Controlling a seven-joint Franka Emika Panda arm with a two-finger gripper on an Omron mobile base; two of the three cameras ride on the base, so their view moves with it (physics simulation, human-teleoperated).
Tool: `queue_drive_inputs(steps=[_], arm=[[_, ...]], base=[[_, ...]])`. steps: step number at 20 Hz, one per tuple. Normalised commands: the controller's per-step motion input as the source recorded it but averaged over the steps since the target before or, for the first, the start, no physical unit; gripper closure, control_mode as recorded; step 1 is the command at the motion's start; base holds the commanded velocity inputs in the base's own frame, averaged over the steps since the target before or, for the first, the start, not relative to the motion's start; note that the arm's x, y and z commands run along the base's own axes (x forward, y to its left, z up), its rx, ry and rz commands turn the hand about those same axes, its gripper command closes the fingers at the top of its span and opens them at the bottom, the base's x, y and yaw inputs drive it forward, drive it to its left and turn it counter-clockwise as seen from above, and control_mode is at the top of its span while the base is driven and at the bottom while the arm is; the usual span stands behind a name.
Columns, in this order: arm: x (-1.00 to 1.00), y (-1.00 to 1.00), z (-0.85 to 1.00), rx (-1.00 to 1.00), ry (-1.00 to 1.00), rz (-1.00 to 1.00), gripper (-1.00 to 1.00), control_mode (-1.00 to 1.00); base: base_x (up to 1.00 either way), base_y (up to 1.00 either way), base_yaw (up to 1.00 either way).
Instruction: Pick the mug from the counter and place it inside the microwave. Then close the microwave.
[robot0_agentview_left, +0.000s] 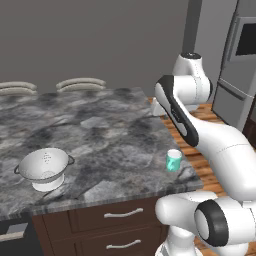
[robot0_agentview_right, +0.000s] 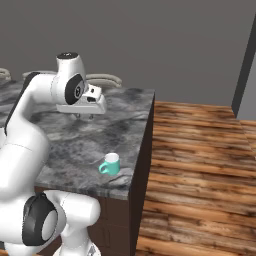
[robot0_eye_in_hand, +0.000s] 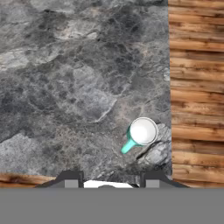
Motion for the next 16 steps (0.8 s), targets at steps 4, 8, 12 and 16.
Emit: queue_drive_inputs(steps=[4, 8, 12, 16], arm=[[-0.14, 0.00, -0.10, 0.00, 0.04, 0.00, -1.00, -1.00], [-0.21, 0.00, -0.28, 0.00, 0.14, -0.06, -1.00, -1.00], [-0.19, -0.11, -0.28, 0.00, 0.12, -0.08, -1.00, -1.00], [-0.16, -0.22, -0.17, 0.00, 0.03, -0.14, -1.00, -1.00]], base=[[0.00, 0.00, 0.00], [0.00, 0.00, 0.00], [0.00, 0.00, 0.00], [0.00, 0.00, 0.00]])
